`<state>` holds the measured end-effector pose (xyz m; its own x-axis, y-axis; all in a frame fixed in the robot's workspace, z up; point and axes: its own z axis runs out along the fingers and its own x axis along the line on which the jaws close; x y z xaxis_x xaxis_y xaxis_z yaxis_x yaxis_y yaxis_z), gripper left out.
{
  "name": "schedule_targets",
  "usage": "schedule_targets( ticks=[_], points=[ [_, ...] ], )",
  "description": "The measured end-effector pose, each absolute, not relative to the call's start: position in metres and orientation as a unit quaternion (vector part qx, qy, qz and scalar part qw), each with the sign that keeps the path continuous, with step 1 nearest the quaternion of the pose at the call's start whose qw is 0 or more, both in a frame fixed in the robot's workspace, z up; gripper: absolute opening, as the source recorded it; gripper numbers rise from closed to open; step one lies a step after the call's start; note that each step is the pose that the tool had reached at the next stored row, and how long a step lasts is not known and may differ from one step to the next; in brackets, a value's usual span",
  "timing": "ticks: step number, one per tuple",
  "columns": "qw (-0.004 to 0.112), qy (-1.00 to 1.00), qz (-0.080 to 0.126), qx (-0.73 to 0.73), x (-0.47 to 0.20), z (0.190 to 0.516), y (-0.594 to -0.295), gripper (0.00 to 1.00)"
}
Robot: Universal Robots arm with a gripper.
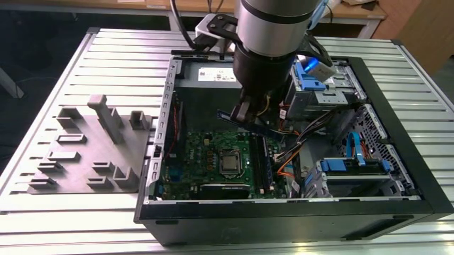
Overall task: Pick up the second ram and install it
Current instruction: 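Insert the second ram into the second slot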
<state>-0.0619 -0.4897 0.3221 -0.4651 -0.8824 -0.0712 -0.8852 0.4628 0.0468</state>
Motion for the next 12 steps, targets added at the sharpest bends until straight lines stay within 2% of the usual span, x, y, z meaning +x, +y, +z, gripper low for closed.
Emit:
schedule_targets(
  ticks=[12],
  points=[
    [0.022, 0.900, 0.037, -0.435, -0.0619, 0.3207, -0.4897, 0.09]
  ],
)
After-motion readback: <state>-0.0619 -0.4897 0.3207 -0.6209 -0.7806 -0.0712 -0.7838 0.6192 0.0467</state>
